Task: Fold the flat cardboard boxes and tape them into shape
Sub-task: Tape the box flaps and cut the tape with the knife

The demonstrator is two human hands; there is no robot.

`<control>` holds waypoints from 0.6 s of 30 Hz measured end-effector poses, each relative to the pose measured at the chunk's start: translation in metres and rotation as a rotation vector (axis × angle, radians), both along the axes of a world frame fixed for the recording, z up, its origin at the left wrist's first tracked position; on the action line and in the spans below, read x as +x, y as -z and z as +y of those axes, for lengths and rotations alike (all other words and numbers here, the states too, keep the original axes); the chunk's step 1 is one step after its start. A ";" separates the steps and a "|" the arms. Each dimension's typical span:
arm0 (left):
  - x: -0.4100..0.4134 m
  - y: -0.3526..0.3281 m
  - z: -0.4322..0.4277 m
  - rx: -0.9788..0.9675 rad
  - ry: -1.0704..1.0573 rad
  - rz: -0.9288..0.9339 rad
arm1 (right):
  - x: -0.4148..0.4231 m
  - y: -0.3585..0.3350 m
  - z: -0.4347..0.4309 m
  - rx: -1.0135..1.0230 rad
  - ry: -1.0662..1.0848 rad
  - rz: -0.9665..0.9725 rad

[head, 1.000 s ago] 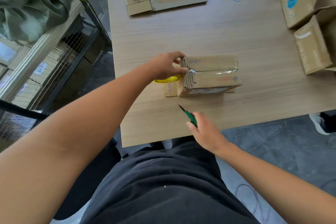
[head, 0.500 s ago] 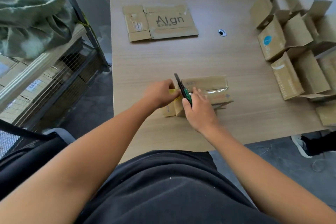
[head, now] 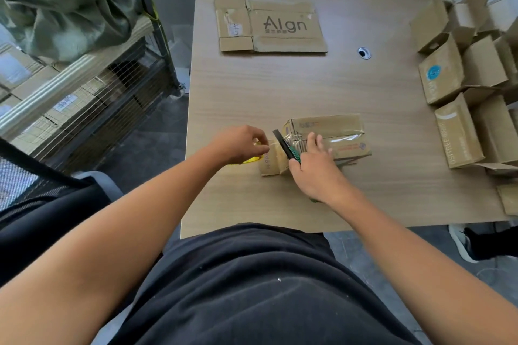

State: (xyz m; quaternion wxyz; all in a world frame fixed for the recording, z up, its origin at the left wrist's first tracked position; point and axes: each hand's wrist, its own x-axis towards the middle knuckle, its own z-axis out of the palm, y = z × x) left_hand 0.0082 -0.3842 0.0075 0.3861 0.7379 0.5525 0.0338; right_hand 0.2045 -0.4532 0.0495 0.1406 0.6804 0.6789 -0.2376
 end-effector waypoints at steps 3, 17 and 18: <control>0.006 -0.005 -0.004 0.089 0.048 0.055 | -0.004 0.000 0.002 -0.075 -0.025 -0.050; -0.007 -0.021 0.039 -0.253 -0.095 -0.436 | 0.008 0.008 -0.020 0.417 0.418 0.396; -0.002 -0.021 0.042 -0.326 -0.039 -0.468 | 0.002 0.012 -0.022 0.510 0.446 0.399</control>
